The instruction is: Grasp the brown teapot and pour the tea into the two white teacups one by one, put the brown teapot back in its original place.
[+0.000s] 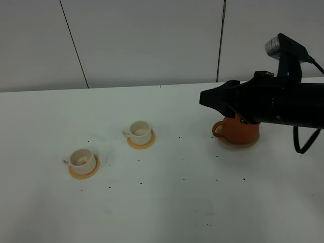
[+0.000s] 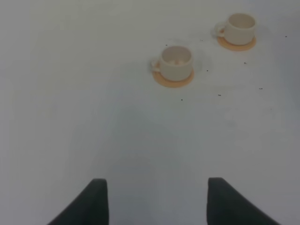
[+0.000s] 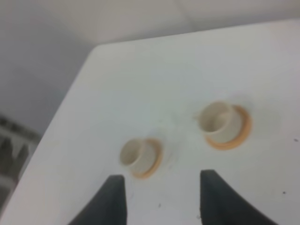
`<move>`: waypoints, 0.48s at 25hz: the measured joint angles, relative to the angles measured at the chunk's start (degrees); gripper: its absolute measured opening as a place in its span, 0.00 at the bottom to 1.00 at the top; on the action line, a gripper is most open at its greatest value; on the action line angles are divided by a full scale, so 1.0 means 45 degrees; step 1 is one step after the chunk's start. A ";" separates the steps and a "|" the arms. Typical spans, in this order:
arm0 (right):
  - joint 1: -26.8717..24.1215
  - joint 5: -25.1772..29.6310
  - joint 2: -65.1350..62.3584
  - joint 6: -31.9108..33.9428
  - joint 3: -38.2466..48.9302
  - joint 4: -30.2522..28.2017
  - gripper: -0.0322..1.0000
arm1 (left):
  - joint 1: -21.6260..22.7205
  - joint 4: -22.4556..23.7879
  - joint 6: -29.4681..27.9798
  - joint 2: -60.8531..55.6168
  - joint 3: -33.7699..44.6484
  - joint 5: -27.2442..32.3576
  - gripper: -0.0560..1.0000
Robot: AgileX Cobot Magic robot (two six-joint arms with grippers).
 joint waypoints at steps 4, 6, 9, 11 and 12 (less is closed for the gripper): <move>0.0062 0.0186 0.1746 0.0790 -0.0985 -0.1412 0.38 | 0.0000 0.0000 0.0000 0.0000 0.0000 0.0000 0.56; 0.0072 0.0486 0.2416 0.1280 -0.1490 -0.2318 0.38 | 0.0000 0.0000 0.0000 0.0000 0.0000 0.0000 0.56; 0.0072 0.0768 0.3177 0.2357 -0.2165 -0.3776 0.38 | 0.0000 0.0000 0.0000 0.0000 0.0000 0.0000 0.56; 0.0072 0.1083 0.3661 0.2576 -0.2680 -0.4960 0.37 | 0.0000 0.0000 0.0000 0.0000 0.0000 0.0000 0.56; 0.0072 0.1312 0.3855 0.2596 -0.2986 -0.5648 0.37 | 0.0000 0.0000 0.0000 0.0000 0.0000 0.0000 0.56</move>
